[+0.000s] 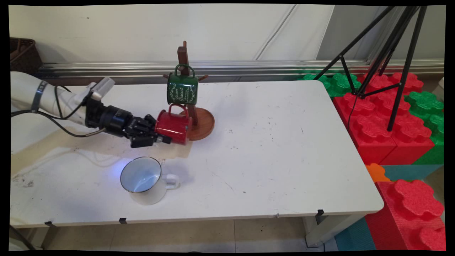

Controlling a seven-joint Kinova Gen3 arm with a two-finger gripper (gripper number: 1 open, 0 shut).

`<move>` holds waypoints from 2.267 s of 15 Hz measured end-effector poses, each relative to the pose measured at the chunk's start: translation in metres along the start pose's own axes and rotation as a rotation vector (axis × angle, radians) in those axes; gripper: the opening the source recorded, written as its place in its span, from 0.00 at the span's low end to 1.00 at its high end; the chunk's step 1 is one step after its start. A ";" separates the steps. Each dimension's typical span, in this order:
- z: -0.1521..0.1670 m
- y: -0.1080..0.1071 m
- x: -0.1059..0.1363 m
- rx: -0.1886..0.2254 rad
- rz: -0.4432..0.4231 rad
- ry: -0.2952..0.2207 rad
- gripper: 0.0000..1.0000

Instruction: Place the picked object on the table

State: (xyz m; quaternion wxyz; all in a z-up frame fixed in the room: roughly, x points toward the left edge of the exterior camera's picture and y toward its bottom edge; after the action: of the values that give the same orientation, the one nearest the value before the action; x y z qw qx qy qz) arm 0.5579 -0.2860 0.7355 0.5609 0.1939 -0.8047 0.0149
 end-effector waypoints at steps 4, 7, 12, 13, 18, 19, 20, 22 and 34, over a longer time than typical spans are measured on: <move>-0.022 0.001 0.000 0.004 0.025 -0.022 0.00; -0.042 0.000 0.000 0.011 0.052 -0.044 0.00; -0.073 0.005 0.000 0.016 0.106 -0.102 0.00; -0.079 0.007 0.002 0.015 0.118 -0.113 0.00; -0.103 0.017 0.009 0.022 0.174 -0.166 0.00; -0.108 0.018 0.011 0.025 0.185 -0.177 0.00; -0.114 0.020 0.013 0.028 0.195 -0.190 0.00; -0.123 0.021 0.015 0.032 0.208 -0.209 0.00; -0.171 0.031 0.034 0.072 0.265 -0.367 0.00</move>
State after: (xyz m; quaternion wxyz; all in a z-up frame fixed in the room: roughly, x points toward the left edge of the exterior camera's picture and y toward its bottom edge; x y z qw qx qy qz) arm 0.6913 -0.2263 0.8357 0.3910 0.1060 -0.9106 0.0818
